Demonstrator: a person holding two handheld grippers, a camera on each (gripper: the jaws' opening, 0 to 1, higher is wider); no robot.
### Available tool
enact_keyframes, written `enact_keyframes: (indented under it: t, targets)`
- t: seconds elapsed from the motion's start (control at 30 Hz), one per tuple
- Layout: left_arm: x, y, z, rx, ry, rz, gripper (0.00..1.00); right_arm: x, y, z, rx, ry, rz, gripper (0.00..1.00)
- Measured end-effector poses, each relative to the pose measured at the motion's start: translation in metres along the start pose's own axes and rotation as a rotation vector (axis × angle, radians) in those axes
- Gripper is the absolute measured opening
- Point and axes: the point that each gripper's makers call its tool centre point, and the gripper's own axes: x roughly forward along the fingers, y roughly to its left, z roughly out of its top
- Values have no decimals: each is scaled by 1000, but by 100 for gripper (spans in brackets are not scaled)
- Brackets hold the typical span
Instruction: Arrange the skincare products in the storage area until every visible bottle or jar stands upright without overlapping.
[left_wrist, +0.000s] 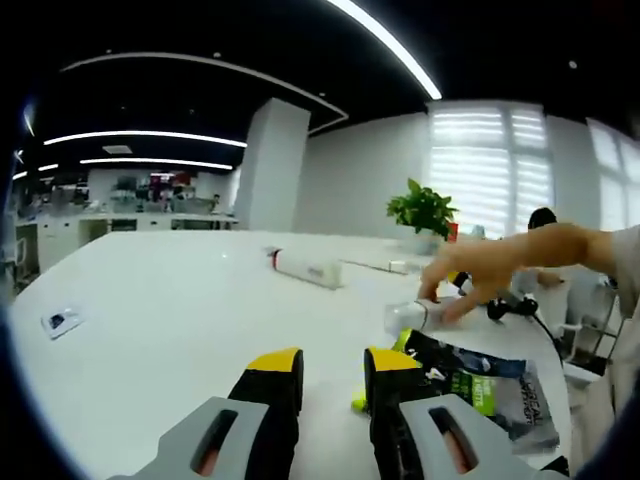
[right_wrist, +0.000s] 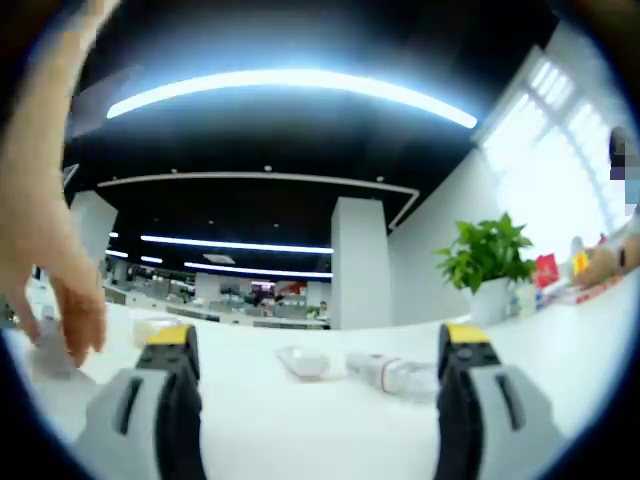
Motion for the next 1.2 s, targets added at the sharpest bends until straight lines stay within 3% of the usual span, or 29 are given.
enact_keyframes:
  t: [0.1, 0.17, 0.27, 0.3, 0.33, 0.37, 0.4, 0.47, 0.5, 0.57, 0.63, 0.67, 0.73, 0.83, 0.9, 0.97, 1.03, 1.1, 1.2]
  targets:
    - [-3, 0, -1, 5, 0, 3, 25, -1, 1, 1, 0, 0, 0, 100]
    - [-5, -3, 7, 10, -42, -14, 25, -2, 3, 2, -1, -1, 0, 100]
    - [-10, -15, 33, 25, -162, -73, 27, -4, 5, 4, 0, -1, 0, 100]
    - [-12, -24, 39, 44, -189, -107, 27, -4, 5, 4, 0, -1, 0, 100]
    - [-13, -36, 42, -20, -200, -148, 27, -4, 6, 4, 0, -1, 0, 100]
    - [-13, -48, 43, -160, -185, -187, 28, -4, 6, 5, 0, -1, 1, 100]
    - [-12, -58, 44, -236, -178, -217, 29, -5, 6, 5, 0, -1, 1, 100]
    - [-11, -94, 59, -442, -257, -375, 31, -3, 5, 4, 0, 0, 0, 100]
    - [-10, -113, 61, -488, -274, -443, 32, -3, 5, 4, 0, 0, 0, 100]
    - [1, -146, 50, -427, -238, -509, 32, -3, 4, 5, -4, -4, -6, 100]
    - [15, -166, 30, -333, -182, -507, 39, -2, -8, 3, -41, 11, -99, 100]
    - [26, -167, 16, -314, -138, -472, 45, -1, -15, 2, -67, 20, -156, 100]
    - [33, -156, 1, -328, -66, -404, 57, 0, -19, 4, -82, 5, -192, 100]
    - [27, -147, 10, -352, -94, -423, 62, 0, -12, 4, -59, 9, -138, 100]
    - [23, -128, 5, -317, -58, -340, 64, 3, -3, 4, -42, 4, -93, 100]
    - [18, -117, 5, -267, -62, -311, 66, 6, 9, 3, -16, 0, -38, 100]
    - [11, -109, 6, -271, -59, -306, 66, 7, 18, 5, 5, -15, 13, 100]
    - [8, -102, 8, -281, -77, -305, 66, 10, 21, -9, 41, 91, 58, 99]
    - [6, -107, 13, -288, -105, -347, 64, -6, 38, -24, 76, 282, 216, 86]
